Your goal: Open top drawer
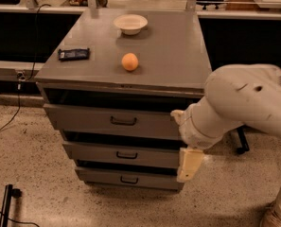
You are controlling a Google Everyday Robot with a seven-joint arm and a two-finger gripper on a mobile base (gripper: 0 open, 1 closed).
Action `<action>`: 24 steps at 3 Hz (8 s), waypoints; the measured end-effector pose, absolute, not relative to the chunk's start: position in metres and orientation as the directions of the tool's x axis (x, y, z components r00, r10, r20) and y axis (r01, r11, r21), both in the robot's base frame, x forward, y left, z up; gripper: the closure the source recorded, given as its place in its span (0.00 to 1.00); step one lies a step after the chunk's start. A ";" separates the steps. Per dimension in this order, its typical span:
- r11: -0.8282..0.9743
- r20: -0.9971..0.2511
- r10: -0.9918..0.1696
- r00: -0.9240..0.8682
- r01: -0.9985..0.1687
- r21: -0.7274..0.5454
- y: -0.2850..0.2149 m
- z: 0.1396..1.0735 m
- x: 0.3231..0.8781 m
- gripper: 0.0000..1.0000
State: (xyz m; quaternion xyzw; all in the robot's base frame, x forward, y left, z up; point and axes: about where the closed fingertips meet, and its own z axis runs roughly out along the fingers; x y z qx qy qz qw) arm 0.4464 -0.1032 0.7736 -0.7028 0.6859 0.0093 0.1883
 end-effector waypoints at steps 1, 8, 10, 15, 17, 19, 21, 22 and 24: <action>0.006 -0.238 -0.969 0.066 -0.958 -0.286 -0.096 0.729 0.470 0.00; -0.058 -0.210 -0.967 0.146 -0.925 -0.376 -0.102 0.672 0.584 0.00; -0.041 -0.192 -0.975 0.114 -0.937 -0.348 -0.108 0.649 0.594 0.19; -0.162 -0.334 -0.914 0.232 -0.961 -0.225 -0.086 0.670 0.500 0.49; -0.237 -0.376 -0.880 0.290 -0.954 -0.182 -0.069 0.680 0.462 0.39; -0.239 -0.375 -0.880 0.292 -0.954 -0.181 -0.069 0.679 0.461 0.00; -0.332 -0.300 -0.883 0.361 -0.932 -0.144 -0.046 0.720 0.468 0.00; -0.300 -0.333 -0.885 0.325 -0.946 -0.125 -0.049 0.739 0.488 0.14; -0.127 -0.362 -0.915 0.179 -0.978 -0.164 -0.071 0.759 0.525 0.61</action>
Offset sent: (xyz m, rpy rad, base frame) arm 0.0946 0.0090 -0.1089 -0.1620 -0.1459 0.0291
